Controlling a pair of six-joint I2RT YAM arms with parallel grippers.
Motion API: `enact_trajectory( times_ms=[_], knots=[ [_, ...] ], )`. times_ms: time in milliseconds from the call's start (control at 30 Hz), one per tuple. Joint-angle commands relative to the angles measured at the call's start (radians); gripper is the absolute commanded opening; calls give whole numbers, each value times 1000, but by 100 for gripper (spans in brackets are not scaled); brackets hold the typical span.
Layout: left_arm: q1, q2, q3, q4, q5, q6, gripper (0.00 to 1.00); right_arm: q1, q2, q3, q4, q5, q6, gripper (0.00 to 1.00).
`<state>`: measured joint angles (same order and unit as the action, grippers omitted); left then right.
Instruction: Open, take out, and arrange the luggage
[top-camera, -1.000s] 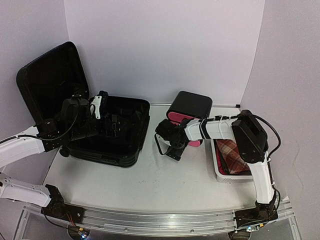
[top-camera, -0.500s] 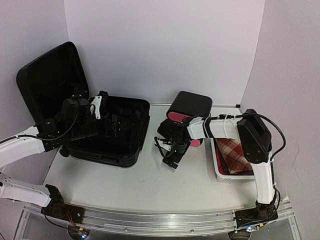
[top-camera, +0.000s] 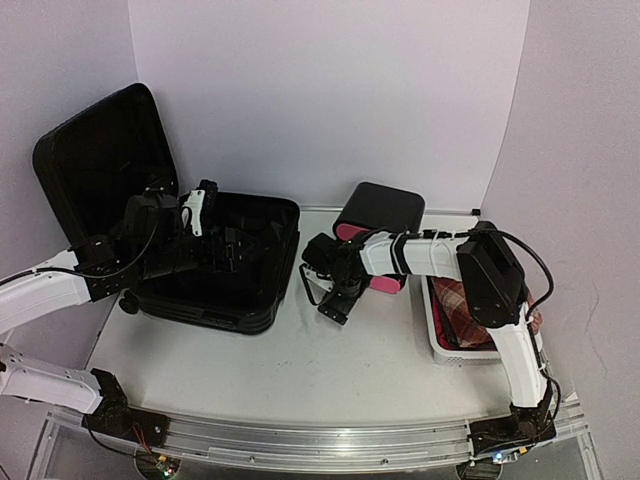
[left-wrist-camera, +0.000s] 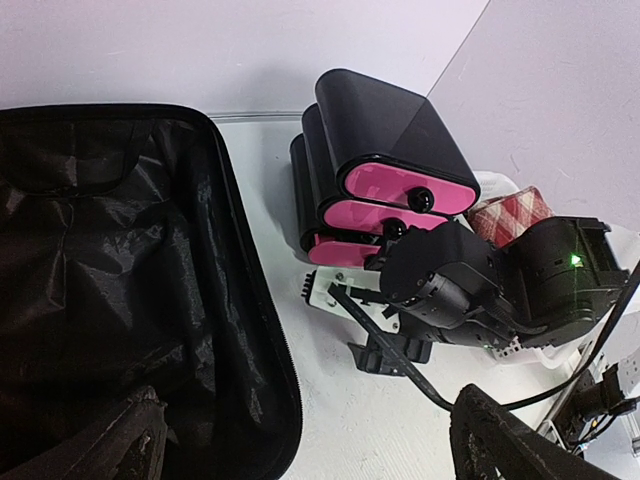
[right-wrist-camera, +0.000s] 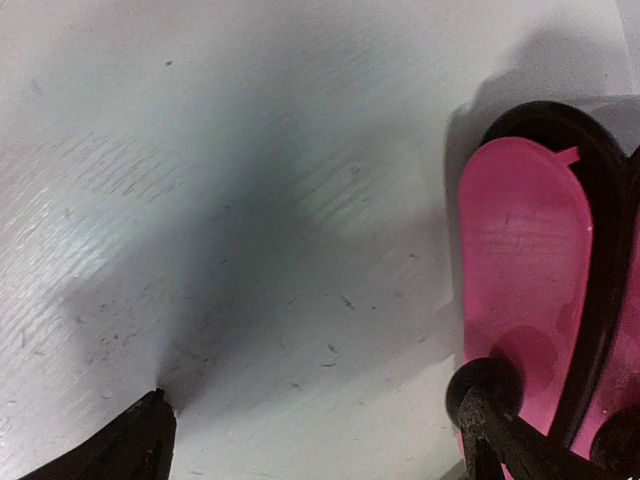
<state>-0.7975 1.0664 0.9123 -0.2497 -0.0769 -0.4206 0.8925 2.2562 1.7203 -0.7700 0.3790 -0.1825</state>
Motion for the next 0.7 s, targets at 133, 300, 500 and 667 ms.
enact_trajectory(
  times_ms=[133,300,500,667],
  knots=[
    [4,-48,31,12,1,-7,100,-5,-29,-43,22,-109,-45,98],
    [4,-44,37,11,1,-7,100,-5,-88,-116,54,-180,-25,98],
    [4,-16,55,11,19,-9,100,-7,-84,-146,54,-102,-51,98],
    [4,-13,61,11,25,-17,99,-19,-43,-117,54,-40,-44,98]
  ],
)
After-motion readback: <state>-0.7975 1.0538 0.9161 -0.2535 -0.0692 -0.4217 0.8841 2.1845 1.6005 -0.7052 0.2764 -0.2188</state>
